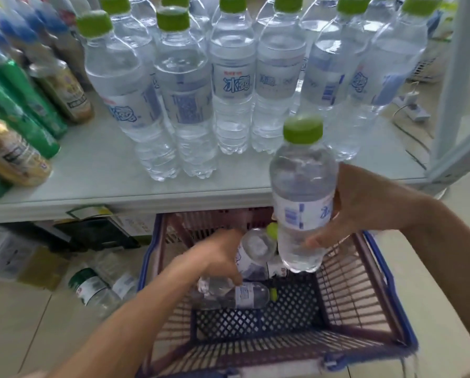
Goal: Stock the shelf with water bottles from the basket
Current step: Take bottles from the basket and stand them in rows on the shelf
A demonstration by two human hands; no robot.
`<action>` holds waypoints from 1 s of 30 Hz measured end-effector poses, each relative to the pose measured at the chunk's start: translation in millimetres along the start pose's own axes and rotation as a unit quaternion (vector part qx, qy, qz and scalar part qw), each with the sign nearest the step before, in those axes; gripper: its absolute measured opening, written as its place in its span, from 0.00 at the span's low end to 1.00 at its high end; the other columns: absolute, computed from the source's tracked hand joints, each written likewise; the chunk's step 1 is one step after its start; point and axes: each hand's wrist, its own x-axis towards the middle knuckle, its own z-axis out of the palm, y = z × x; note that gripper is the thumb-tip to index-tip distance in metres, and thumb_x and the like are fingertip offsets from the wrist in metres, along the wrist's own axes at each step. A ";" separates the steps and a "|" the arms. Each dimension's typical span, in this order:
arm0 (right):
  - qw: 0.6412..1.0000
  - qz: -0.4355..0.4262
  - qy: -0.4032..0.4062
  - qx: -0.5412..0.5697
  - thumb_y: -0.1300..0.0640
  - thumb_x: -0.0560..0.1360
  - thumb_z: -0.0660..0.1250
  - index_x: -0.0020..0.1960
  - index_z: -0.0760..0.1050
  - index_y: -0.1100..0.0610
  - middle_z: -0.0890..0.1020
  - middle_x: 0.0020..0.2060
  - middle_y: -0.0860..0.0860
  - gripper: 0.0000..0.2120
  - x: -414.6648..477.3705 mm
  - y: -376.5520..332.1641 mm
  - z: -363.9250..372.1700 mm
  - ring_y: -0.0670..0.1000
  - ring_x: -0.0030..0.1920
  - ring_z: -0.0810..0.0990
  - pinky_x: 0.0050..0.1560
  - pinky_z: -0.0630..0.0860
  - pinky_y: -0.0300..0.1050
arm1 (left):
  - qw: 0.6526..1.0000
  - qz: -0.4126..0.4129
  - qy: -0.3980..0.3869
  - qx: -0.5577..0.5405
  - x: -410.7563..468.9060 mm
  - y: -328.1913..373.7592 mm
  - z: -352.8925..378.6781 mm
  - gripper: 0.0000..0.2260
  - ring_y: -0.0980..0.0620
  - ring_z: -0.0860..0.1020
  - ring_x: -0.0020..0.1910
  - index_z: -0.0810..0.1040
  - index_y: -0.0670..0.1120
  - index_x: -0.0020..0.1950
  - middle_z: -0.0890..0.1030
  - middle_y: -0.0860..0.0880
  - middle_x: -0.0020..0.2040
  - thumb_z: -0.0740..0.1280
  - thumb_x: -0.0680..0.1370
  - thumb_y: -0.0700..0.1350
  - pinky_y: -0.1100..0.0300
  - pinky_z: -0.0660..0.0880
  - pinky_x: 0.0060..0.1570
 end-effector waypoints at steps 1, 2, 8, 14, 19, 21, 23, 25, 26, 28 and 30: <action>0.999 -0.018 0.038 0.006 0.56 0.63 0.84 0.56 0.81 0.53 0.88 0.50 0.46 0.23 -3.0 -0.7 -7.9 0.47 0.52 0.87 0.51 0.82 0.39 | 1.000 0.002 0.000 0.008 -6.9 5.3 -13.1 0.33 0.50 0.82 0.47 0.75 0.49 0.62 0.82 0.51 0.52 0.82 0.60 0.49 0.54 0.83 0.42; 0.996 -0.034 0.079 0.015 0.54 0.63 0.84 0.57 0.82 0.54 0.88 0.52 0.47 0.24 -5.4 -0.9 -15.4 0.49 0.53 0.87 0.53 0.83 0.42 | 1.000 0.001 0.002 0.009 -14.7 10.3 -26.6 0.31 0.50 0.82 0.44 0.75 0.48 0.59 0.81 0.51 0.49 0.81 0.60 0.50 0.56 0.82 0.36; 0.952 -0.092 0.259 0.138 0.65 0.61 0.80 0.56 0.83 0.57 0.88 0.52 0.57 0.23 -6.7 10.0 -31.6 0.59 0.55 0.87 0.60 0.82 0.53 | 0.992 0.082 0.043 -0.085 -81.5 37.3 -99.2 0.22 0.53 0.83 0.42 0.79 0.56 0.50 0.84 0.54 0.43 0.80 0.60 0.44 0.55 0.81 0.42; 0.915 -0.023 0.394 0.090 0.57 0.59 0.86 0.62 0.81 0.59 0.88 0.52 0.49 0.34 22.0 16.2 -23.1 0.48 0.52 0.88 0.57 0.83 0.49 | 0.964 0.096 0.195 -0.151 -114.4 60.7 -138.9 0.24 0.63 0.84 0.47 0.82 0.55 0.54 0.86 0.60 0.47 0.84 0.61 0.45 0.60 0.79 0.49; 0.906 -0.003 0.421 0.046 0.56 0.58 0.87 0.62 0.79 0.56 0.87 0.47 0.40 0.35 44.0 11.1 -12.9 0.38 0.47 0.87 0.49 0.82 0.35 | 0.907 0.101 0.354 -0.205 -99.4 83.0 -141.0 0.26 0.67 0.83 0.44 0.83 0.53 0.56 0.86 0.61 0.47 0.84 0.60 0.50 0.67 0.80 0.45; 0.909 0.012 0.416 0.011 0.52 0.58 0.87 0.63 0.78 0.54 0.87 0.49 0.41 0.36 49.7 8.2 -8.8 0.38 0.48 0.86 0.51 0.83 0.38 | 0.889 0.101 0.390 -0.220 -89.4 90.0 -137.5 0.27 0.66 0.84 0.46 0.83 0.52 0.57 0.86 0.60 0.48 0.85 0.60 0.51 0.63 0.82 0.47; 0.911 0.018 0.411 -0.019 0.46 0.58 0.86 0.65 0.77 0.52 0.87 0.53 0.43 0.38 54.2 6.4 -4.1 0.40 0.51 0.86 0.55 0.84 0.45 | 0.874 0.097 0.418 -0.227 -80.7 96.3 -132.6 0.28 0.65 0.84 0.48 0.82 0.52 0.58 0.86 0.59 0.50 0.84 0.60 0.51 0.60 0.83 0.49; 0.913 0.028 0.403 -0.055 0.43 0.61 0.84 0.66 0.77 0.50 0.87 0.56 0.44 0.36 55.5 4.0 -2.7 0.41 0.54 0.86 0.58 0.83 0.47 | 0.864 0.077 0.442 -0.227 -74.3 99.4 -130.0 0.30 0.66 0.83 0.47 0.79 0.52 0.60 0.85 0.59 0.51 0.84 0.61 0.51 0.67 0.81 0.46; 0.916 0.040 0.391 -0.078 0.43 0.63 0.83 0.66 0.77 0.50 0.86 0.57 0.44 0.35 55.1 2.3 -3.8 0.41 0.55 0.85 0.60 0.82 0.46 | 0.862 0.066 0.451 -0.222 -72.3 100.5 -129.7 0.31 0.66 0.82 0.47 0.78 0.52 0.61 0.84 0.59 0.51 0.84 0.61 0.51 0.72 0.79 0.44; 0.925 0.068 0.351 -0.126 0.43 0.67 0.80 0.68 0.77 0.49 0.85 0.60 0.45 0.32 51.9 -0.8 -8.1 0.44 0.57 0.84 0.62 0.80 0.46 | 0.862 0.050 0.464 -0.199 -69.5 102.3 -129.6 0.32 0.65 0.82 0.47 0.74 0.51 0.63 0.84 0.58 0.52 0.83 0.63 0.53 0.78 0.74 0.39; 0.931 0.084 0.314 -0.166 0.42 0.68 0.80 0.69 0.76 0.48 0.84 0.62 0.45 0.32 48.3 -2.0 -9.8 0.45 0.60 0.83 0.62 0.78 0.43 | 0.864 0.035 0.477 -0.157 -66.6 103.5 -129.7 0.34 0.57 0.83 0.51 0.71 0.49 0.65 0.83 0.54 0.55 0.81 0.65 0.55 0.75 0.73 0.41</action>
